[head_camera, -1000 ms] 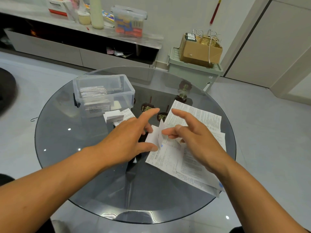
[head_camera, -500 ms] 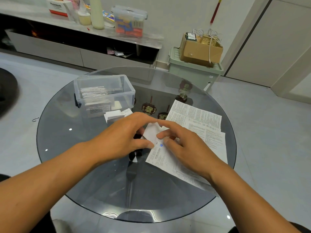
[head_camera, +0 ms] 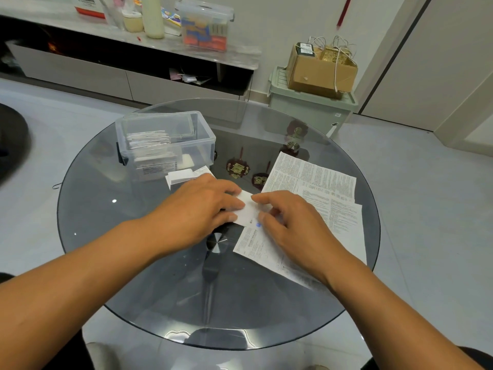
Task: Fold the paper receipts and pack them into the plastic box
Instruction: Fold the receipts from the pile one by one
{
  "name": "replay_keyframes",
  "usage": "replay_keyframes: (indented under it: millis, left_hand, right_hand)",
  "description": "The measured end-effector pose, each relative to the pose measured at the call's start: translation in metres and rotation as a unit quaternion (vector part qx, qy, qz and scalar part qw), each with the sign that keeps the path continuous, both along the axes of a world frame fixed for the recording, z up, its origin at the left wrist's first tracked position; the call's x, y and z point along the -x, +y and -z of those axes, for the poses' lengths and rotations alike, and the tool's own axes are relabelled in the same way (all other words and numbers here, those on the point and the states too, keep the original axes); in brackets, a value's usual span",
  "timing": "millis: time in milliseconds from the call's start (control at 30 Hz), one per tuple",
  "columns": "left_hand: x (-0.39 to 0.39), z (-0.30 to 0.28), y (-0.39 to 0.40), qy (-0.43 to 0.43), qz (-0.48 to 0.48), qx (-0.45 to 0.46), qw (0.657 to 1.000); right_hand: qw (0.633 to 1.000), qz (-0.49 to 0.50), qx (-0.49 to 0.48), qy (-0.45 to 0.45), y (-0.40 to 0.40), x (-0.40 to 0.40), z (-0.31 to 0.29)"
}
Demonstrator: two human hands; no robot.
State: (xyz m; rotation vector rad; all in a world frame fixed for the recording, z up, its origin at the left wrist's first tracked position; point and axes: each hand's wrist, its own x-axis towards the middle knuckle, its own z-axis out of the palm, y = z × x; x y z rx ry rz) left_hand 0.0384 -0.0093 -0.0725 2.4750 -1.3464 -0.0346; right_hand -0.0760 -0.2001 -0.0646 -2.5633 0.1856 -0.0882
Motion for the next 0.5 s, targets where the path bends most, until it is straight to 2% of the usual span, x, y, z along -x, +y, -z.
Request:
replay_keyframes:
  millis: [100,267,333,433,500]
  left_hand:
    - [-0.002,0.003,0.002,-0.017,0.025,-0.015,0.999]
    - [-0.001,0.002,0.000,-0.019,0.003,-0.022,1.000]
    - [-0.002,-0.001,0.000,-0.063,-0.024,-0.026,0.997]
    - [-0.008,-0.008,0.001,-0.130,-0.074,-0.109,0.983]
    - [-0.009,-0.007,0.004,-0.164,-0.086,-0.130,0.974]
  right_hand:
    - [0.999,0.013,0.032,0.000,0.000,-0.002,0.002]
    - [0.997,0.040,-0.069,0.010,-0.001,-0.005,-0.004]
    - [0.997,0.035,-0.071,0.011,-0.003,-0.004,-0.005]
    - [0.997,0.048,-0.065,0.005,-0.010,-0.003,-0.010]
    - [0.996,0.075,-0.054,-0.004,-0.022,-0.002,-0.017]
